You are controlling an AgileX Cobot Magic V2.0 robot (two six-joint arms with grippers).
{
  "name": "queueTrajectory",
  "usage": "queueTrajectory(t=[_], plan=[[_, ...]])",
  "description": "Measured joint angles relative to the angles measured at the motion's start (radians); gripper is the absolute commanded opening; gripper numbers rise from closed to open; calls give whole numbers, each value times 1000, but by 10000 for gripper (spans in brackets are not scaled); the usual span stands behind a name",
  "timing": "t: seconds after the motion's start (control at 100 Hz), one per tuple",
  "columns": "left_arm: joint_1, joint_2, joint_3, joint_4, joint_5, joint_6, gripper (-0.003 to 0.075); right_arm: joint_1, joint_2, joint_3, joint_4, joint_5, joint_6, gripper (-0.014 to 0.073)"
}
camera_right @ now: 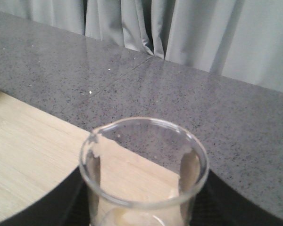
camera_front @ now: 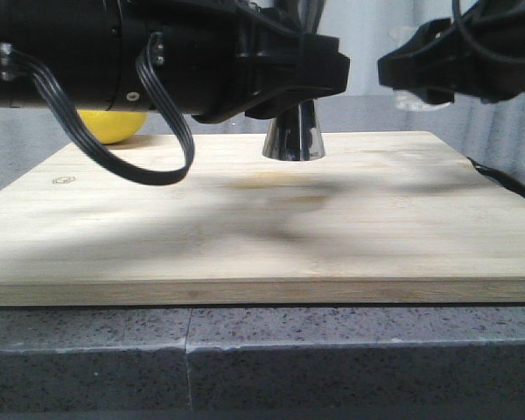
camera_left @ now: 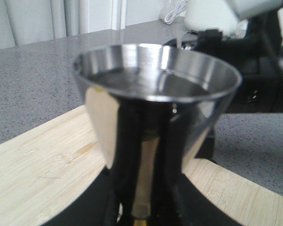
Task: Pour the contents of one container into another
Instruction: 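Lower the beaker onto the board with the right gripper and release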
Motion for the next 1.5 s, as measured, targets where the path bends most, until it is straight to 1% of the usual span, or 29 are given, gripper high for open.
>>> queueTrajectory(t=[0.31, 0.52, 0.86, 1.5], plan=[[0, 0, 0, 0, 0, 0, -19, 0, 125, 0, 8, -177, 6, 234], [0, 0, 0, 0, 0, 0, -19, 0, 186, 0, 17, -251, 11, 234], [0, 0, 0, 0, 0, 0, -19, 0, 234, 0, 21, -263, 11, 234], [0, 0, 0, 0, 0, 0, -19, 0, 266, -2, 28, -315, 14, 244]])
